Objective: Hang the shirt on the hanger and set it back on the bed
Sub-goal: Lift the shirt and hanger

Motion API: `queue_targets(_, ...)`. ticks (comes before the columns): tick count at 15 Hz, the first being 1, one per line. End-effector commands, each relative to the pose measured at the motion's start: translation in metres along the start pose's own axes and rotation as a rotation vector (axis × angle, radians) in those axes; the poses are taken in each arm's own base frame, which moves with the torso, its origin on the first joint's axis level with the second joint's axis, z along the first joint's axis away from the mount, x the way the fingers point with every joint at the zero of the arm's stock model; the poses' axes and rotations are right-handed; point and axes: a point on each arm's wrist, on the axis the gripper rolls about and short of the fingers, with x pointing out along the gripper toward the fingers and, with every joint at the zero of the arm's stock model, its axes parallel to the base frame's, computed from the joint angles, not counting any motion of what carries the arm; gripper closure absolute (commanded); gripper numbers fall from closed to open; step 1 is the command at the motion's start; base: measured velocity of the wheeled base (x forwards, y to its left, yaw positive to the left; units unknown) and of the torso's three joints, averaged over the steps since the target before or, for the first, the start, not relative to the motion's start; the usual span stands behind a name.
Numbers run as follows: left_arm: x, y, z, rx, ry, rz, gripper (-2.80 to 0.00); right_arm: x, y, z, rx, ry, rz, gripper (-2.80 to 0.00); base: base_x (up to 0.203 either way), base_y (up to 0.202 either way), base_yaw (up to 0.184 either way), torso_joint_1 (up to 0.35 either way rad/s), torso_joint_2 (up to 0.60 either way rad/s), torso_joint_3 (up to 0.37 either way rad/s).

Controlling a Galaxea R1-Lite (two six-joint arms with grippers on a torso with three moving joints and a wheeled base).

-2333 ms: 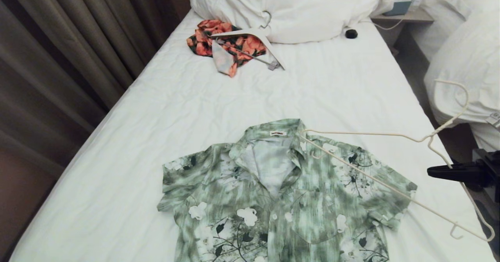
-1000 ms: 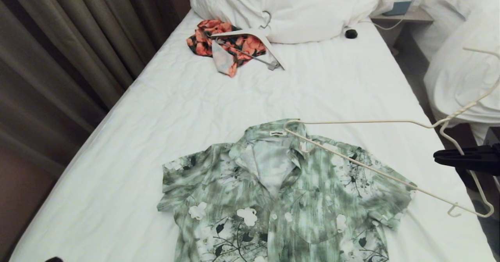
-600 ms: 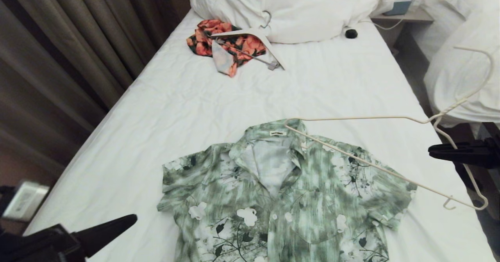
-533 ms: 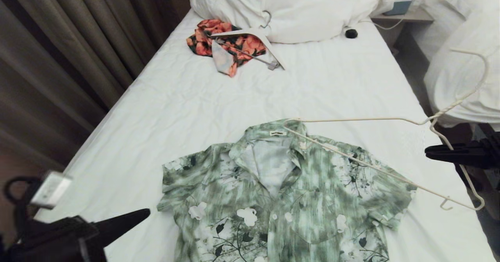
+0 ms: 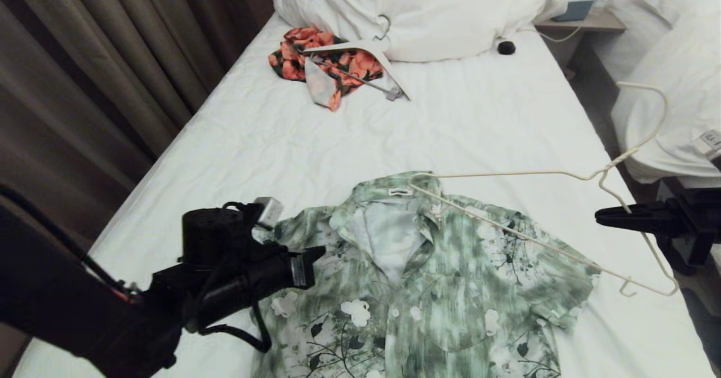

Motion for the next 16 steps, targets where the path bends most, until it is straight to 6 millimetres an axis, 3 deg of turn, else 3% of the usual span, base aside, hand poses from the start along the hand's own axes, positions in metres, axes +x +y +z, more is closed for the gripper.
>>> queue_targets(1, 0.026, -0.004, -0.006, 0.001, 0.030, 0.002, 0.00, 0.002, -0.007, -0.006, 0.015, -0.003, 0.008, 0.00, 0.000, 0.000, 0.000, 0.000, 0.00, 0.000)
queue_targets(2, 0.030, -0.004, -0.004, 0.002, 0.021, 0.007, 0.00, 0.003, -0.008, -0.007, 0.016, -0.003, 0.008, 0.00, 0.000, 0.000, 0.000, 0.000, 0.00, 0.000)
queue_targets(3, 0.031, -0.004, -0.001, 0.003, 0.012, 0.008, -2.80, 0.003, -0.010, -0.008, 0.020, -0.002, 0.008, 0.00, 0.000, 0.000, 0.000, 0.000, 0.00, 0.000)
queue_targets(10, 0.039, -0.007, 0.011, 0.006, -0.036, -0.008, -2.80, 0.007, -0.023, -0.019, 0.006, -0.004, 0.001, 0.00, 0.000, 0.000, 0.000, 0.000, 0.00, 0.000)
queue_targets(16, 0.009, -0.004, 0.000, 0.000, -0.003, 0.009, -2.80, 0.008, -0.027, -0.021, -0.008, -0.005, -0.003, 0.00, 0.000, 0.000, 0.000, 0.000, 0.00, 0.000)
